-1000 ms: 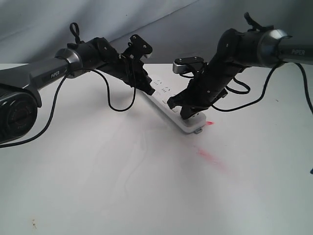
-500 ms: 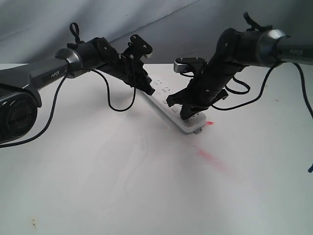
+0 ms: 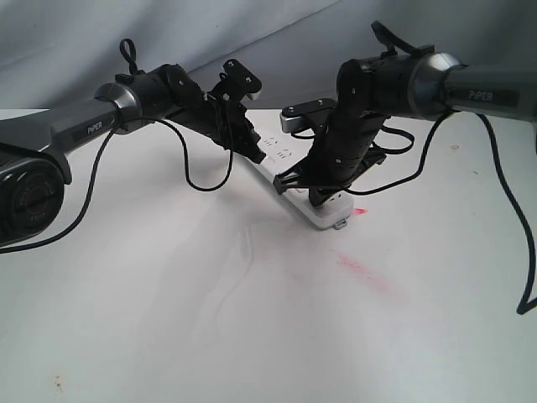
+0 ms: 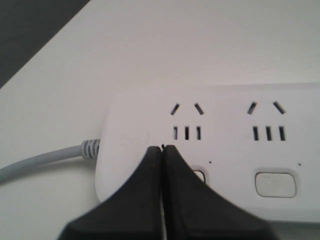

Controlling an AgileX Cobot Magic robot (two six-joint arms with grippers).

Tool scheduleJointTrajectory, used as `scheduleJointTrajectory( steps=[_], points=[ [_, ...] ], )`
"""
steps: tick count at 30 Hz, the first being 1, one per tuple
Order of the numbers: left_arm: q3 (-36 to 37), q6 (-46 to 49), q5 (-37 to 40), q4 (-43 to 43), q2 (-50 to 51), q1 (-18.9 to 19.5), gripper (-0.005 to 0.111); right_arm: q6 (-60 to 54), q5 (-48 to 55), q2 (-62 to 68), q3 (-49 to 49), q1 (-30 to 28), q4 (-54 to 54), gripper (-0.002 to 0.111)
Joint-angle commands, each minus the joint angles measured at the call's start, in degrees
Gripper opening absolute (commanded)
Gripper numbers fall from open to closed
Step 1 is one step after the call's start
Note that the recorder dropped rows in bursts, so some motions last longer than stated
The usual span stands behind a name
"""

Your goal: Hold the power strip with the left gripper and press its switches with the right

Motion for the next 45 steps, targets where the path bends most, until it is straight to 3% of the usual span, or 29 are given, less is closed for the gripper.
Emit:
scheduleJointTrajectory(
  steps=[1, 9, 16, 25, 35, 45],
  points=[
    [0.14, -0.11, 1.12, 0.5, 0.24, 0.09, 0.0, 0.96, 3.61, 5.66, 1.35, 0.07, -3.36, 0.0],
    [0.14, -0.11, 1.12, 0.5, 0.24, 0.09, 0.0, 1.77, 5.68, 7.89, 1.35, 0.24, -3.85, 0.0],
    [0.14, -0.11, 1.12, 0.5, 0.24, 0.09, 0.0, 10.56, 8.99, 8.0, 1.35, 4.15, -16.79, 0.0],
    [0.14, -0.36, 1.23, 0.36, 0.24, 0.09, 0.0, 10.76, 8.83, 7.42, 1.35, 4.94, -16.67, 0.0],
    [0.14, -0.47, 1.23, 0.36, 0.24, 0.09, 0.0, 10.49, -6.21, -5.11, 1.09, 4.67, -16.91, 0.0],
    [0.14, -0.48, 1.12, 0.36, 0.24, 0.09, 0.0, 10.49, -13.35, -5.11, 1.09, 4.67, -16.68, 0.0]
  ],
)
